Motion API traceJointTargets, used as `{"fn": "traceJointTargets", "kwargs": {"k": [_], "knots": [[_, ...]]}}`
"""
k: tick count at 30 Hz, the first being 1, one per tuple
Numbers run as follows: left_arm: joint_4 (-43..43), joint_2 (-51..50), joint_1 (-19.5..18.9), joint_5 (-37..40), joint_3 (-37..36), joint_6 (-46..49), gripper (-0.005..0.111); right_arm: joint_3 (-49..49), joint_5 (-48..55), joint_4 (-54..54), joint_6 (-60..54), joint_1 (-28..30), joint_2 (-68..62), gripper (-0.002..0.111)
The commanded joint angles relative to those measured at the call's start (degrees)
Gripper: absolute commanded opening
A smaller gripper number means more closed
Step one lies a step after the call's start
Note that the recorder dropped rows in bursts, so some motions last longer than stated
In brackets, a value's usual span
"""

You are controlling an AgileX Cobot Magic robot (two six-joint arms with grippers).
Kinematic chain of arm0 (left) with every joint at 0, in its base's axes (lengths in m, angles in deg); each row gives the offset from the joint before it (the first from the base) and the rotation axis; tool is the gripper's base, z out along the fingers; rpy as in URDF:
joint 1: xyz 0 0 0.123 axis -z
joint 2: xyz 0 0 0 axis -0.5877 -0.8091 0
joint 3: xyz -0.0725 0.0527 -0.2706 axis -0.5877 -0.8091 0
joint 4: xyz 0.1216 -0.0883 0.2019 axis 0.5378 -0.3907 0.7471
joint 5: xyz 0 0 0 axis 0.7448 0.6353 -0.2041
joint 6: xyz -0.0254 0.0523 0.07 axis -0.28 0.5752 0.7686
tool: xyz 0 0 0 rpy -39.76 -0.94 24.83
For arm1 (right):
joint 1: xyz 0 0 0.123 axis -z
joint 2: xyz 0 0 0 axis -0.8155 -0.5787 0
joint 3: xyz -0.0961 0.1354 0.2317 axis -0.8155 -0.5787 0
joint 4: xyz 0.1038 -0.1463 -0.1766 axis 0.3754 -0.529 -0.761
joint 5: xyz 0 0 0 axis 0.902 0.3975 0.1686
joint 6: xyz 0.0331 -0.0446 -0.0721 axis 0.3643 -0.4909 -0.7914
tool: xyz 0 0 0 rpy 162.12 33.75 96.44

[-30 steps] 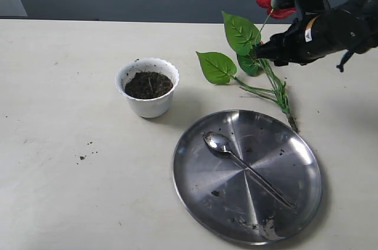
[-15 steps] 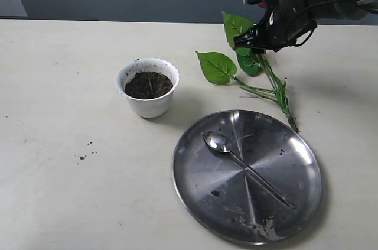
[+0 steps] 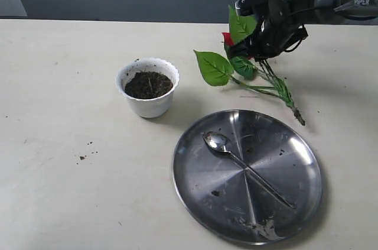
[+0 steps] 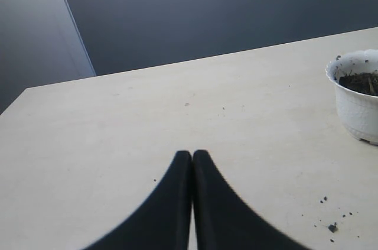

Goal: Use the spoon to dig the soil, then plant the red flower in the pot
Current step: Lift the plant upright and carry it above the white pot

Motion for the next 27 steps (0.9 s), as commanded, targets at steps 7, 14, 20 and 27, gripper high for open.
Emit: {"fn": "traceJointTargets", "kwargs": {"k": [7,14,20,27], "knots": [[-0.29,-0.19,0.13,-0.39,0.15,-0.21,0.001,0.23,-19.57,12.92,-0.31,-1.55,16.92,0.000],[-0.29,-0.19,0.13,-0.39,0.15,-0.21,0.001,0.23,-35.98,13.13,-0.31,-9.22,18.54,0.000],[-0.29,-0.19,0.13,-0.39,0.15,-0.21,0.001,-2.09,-47.94,12.25,-0.31,-16.94,17.35,0.000],[-0.29,-0.19,0.13,-0.39,0.15,-0.21,0.001,-13.50,-75.62,5.17,-0.43,-20.23,17.20,0.000]]}}
